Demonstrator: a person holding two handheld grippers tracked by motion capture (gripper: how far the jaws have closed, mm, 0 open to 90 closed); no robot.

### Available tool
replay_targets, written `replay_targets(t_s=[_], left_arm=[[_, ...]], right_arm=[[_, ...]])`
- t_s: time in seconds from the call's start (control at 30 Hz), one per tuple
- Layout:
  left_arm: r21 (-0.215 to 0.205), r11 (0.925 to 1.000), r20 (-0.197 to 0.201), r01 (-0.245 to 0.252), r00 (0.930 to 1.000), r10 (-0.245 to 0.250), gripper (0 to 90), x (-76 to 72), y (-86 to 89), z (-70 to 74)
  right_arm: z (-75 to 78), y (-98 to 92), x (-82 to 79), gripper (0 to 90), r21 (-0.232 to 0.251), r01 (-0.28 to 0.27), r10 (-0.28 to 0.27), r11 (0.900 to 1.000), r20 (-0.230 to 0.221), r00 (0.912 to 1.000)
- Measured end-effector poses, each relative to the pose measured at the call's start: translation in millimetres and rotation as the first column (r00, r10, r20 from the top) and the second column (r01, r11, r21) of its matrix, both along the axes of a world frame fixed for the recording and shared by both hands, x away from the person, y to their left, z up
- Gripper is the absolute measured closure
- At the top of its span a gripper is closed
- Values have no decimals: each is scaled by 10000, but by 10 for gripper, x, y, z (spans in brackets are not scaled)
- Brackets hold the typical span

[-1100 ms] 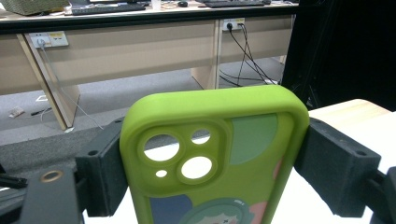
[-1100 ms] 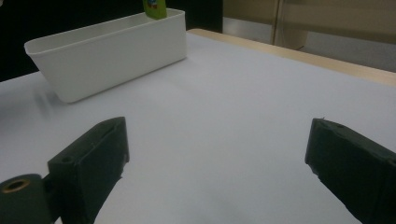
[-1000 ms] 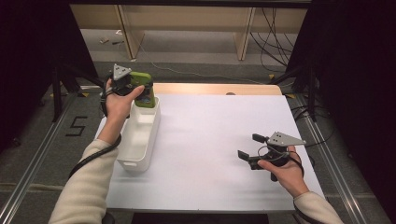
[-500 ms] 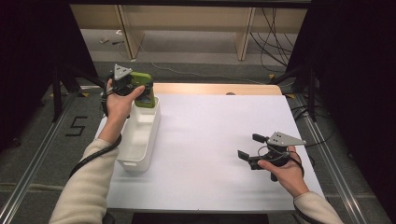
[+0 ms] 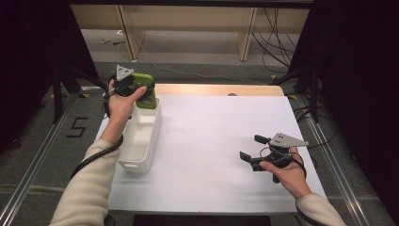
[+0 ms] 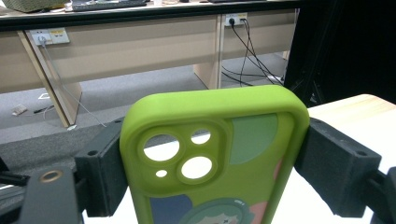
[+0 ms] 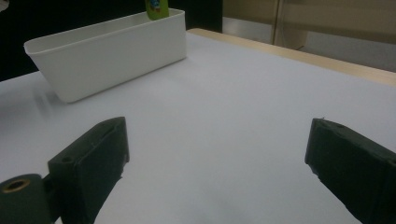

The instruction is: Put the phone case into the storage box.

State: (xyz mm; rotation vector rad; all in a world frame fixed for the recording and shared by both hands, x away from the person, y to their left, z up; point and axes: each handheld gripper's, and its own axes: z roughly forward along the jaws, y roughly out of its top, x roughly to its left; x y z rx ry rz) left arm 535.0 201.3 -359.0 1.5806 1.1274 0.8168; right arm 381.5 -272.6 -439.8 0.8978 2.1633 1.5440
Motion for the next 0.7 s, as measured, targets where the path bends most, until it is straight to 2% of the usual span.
replay_targets(t_s=[0.7], left_arm=[[64, 10000, -134, 22, 9999, -21, 168, 44, -10, -58]], right_arm=[[-2, -1, 1, 73, -16, 5, -5, 10000, 0, 10000]])
